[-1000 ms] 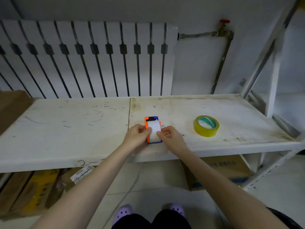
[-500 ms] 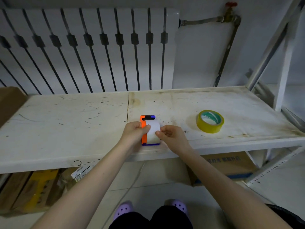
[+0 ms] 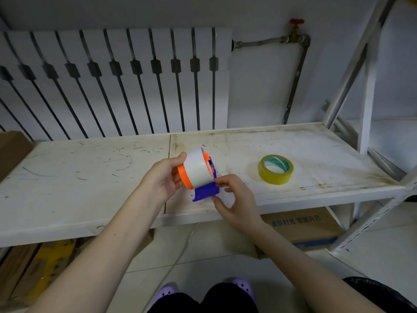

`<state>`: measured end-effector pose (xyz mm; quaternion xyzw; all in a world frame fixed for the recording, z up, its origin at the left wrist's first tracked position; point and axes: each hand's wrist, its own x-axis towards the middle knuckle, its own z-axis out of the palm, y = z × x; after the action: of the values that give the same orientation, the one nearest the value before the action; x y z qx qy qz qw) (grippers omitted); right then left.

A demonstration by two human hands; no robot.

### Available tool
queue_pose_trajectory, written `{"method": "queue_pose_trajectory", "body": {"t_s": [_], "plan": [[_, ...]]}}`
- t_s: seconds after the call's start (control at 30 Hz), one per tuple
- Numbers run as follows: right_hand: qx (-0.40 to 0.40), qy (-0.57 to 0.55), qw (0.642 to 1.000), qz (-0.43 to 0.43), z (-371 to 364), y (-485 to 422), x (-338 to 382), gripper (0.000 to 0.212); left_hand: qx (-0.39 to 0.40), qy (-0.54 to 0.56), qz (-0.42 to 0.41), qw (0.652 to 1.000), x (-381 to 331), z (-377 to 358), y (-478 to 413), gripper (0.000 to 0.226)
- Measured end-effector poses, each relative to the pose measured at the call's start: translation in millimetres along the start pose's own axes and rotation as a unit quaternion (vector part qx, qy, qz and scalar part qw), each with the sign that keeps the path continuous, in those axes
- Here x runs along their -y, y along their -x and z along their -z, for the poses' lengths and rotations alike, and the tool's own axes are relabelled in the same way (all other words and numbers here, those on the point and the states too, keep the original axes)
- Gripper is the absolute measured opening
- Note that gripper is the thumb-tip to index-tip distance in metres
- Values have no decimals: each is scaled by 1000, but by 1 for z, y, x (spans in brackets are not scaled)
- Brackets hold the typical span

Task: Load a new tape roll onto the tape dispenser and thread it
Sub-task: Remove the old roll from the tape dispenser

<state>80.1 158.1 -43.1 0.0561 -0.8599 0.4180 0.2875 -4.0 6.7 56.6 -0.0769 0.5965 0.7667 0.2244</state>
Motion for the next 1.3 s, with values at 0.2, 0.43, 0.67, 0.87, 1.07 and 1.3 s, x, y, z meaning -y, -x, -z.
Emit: {"method": "queue_pose_trajectory", "body": {"t_s": [0.2, 0.43, 0.67, 0.87, 1.07, 1.3], "plan": [[100, 86, 990, 49, 17, 16, -12, 27, 13, -63, -41, 997, -6, 1, 9, 14], [-18, -102, 992, -79, 34, -12, 45, 11, 48, -160, -127, 978, 11, -14, 26, 11], [4, -169, 972, -164, 41, -16, 48, 15, 69, -184, -130, 972, 16, -13, 28, 15], [19, -212, 953, -214, 43, -16, 37, 14, 27, -204, -83, 975, 22, -10, 19, 12], [-62, -184, 948, -252, 62, -21, 7, 11, 2, -221, -106, 970, 18, 0, 10, 8], [-93, 108, 976, -163, 69, -29, -34, 11, 6, -236, -119, 964, 29, -4, 1, 16]]}}
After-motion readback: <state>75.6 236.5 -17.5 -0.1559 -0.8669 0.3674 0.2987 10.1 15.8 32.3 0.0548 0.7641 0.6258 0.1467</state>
